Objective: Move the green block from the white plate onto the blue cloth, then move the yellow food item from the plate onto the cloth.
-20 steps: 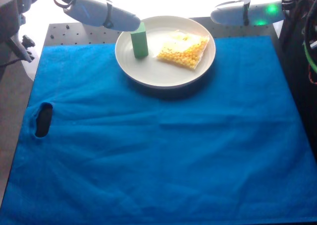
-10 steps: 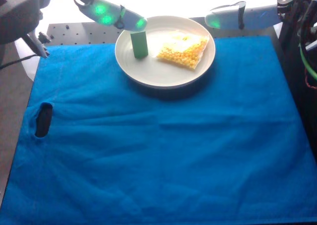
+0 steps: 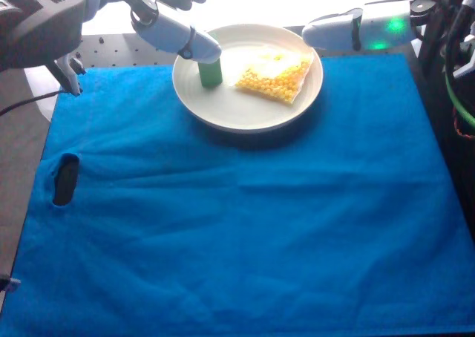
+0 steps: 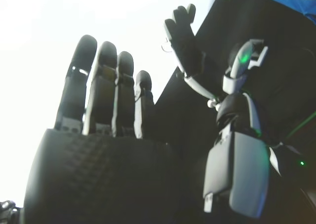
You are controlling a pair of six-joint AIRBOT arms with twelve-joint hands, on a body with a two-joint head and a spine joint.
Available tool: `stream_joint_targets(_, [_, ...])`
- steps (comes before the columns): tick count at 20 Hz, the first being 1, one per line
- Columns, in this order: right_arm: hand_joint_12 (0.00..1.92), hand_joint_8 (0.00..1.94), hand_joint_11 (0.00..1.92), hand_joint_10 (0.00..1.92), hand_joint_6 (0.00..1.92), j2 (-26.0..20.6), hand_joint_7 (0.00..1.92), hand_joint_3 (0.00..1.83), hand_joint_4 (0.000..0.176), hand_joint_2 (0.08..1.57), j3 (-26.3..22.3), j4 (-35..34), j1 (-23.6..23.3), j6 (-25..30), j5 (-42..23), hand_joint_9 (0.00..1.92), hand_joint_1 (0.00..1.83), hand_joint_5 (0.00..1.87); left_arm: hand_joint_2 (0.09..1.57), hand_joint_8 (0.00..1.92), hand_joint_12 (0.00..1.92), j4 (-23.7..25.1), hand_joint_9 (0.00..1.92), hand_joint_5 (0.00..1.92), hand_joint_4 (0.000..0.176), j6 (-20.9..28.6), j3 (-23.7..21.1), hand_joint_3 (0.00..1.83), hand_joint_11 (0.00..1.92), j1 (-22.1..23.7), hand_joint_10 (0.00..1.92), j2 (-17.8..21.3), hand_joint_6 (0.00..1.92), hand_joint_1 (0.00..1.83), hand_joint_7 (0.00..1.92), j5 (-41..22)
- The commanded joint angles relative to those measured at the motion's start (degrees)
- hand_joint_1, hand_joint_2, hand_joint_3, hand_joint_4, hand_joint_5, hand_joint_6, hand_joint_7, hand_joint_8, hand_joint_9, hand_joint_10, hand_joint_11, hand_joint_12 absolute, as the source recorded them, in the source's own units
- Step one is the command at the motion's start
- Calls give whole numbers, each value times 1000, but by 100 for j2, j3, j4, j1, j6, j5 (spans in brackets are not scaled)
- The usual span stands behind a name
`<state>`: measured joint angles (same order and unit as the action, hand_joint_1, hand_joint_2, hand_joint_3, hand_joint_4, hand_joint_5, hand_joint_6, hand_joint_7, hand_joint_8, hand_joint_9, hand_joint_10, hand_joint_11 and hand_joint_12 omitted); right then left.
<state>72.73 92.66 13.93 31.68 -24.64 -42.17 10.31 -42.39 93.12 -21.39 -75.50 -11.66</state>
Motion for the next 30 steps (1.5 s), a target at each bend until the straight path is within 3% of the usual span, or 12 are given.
stream_joint_targets(1, [951, 7, 139, 0, 0, -5, 459, 8, 99, 972, -24, -188, -97, 25, -704, 461, 434, 282, 912, 5, 679, -53, 618, 454, 27, 26, 44, 0, 518, 10, 0, -49, 1, 819, 640, -520])
stream_joint_targets(2, [948, 8, 137, 0, 0, -5, 466, 4, 85, 968, -36, -178, -97, 25, -729, 459, 438, 277, 934, 1, 712, -53, 618, 470, 35, 26, 88, 0, 506, -18, 0, -89, 0, 831, 654, -487])
stream_joint_targets(3, [951, 10, 142, 3, 1, -5, 476, 7, 80, 977, -47, -166, -97, 25, -742, 465, 447, 278, 971, 0, 721, -53, 649, 470, 26, 26, 124, 13, 509, -43, 13, -124, 0, 849, 654, -460])
stream_joint_targets(6, [1005, 6, 131, 8, 1, -5, 496, 0, 83, 953, -75, -136, -97, 25, -770, 476, 514, 330, 1037, 0, 784, -53, 604, 472, 7, 26, 258, 0, 314, -99, 0, -253, 0, 930, 649, -404])
stream_joint_targets(8, [941, 0, 115, 0, 1, -4, 477, 5, 60, 956, -95, -136, -97, 25, -770, 445, 496, 325, 1056, 3, 851, -53, 637, 489, 7, 26, 388, 7, 278, -139, 5, -349, 0, 957, 684, -357])
stream_joint_targets(10, [928, 0, 94, 0, 0, 12, 457, 5, 64, 957, -109, -136, -97, 25, -782, 415, 487, 315, 1095, 4, 856, -63, 667, 502, 9, 29, 463, 4, 195, -167, 7, -403, 1, 1092, 720, -330])
stream_joint_targets(11, [930, 1, 103, 4, 0, 16, 456, 6, 68, 962, -114, -135, -97, 25, -788, 423, 471, 311, 1110, 0, 877, -63, 662, 484, 0, 29, 489, 7, 228, -178, 2, -427, 0, 1083, 712, -310])
stream_joint_targets(13, [1006, 3, 102, 11, 3, 17, 490, 0, 47, 1004, -142, -119, -97, 25, -790, 486, 472, 348, 1000, 0, 990, -64, 702, 498, 0, 30, 539, 0, 347, -192, 9, -466, 1, 873, 723, -309])
stream_joint_targets(15, [1021, 13, 138, 20, 9, 17, 527, 0, 59, 993, -165, -104, -97, 25, -794, 519, 468, 371, 952, 2, 995, -86, 815, 513, 0, 37, 574, 0, 593, -197, 24, -485, 1, 812, 742, -309])
stream_joint_targets(20, [1020, 4, 146, 16, 4, 21, 517, 0, 52, 966, -183, -104, -97, 25, -804, 532, 436, 379, 930, 2, 858, -136, 768, 549, 0, 80, 614, 0, 575, -196, 0, -531, 4, 823, 746, -407])
stream_joint_targets(24, [1018, 0, 156, 8, 9, 36, 497, 0, 56, 958, -185, -104, -97, 25, -805, 523, 434, 404, 940, 2, 987, -184, 827, 571, 0, 109, 653, 0, 645, -194, 11, -589, 0, 805, 787, -465])
stream_joint_targets(30, [1015, 18, 179, 19, 6, 51, 581, 5, 55, 976, -197, -104, -97, 25, -823, 578, 456, 418, 1017, 6, 869, -170, 1370, 843, 0, 626, 817, 0, 1056, -269, 77, -683, 7, 1075, 1075, -706])
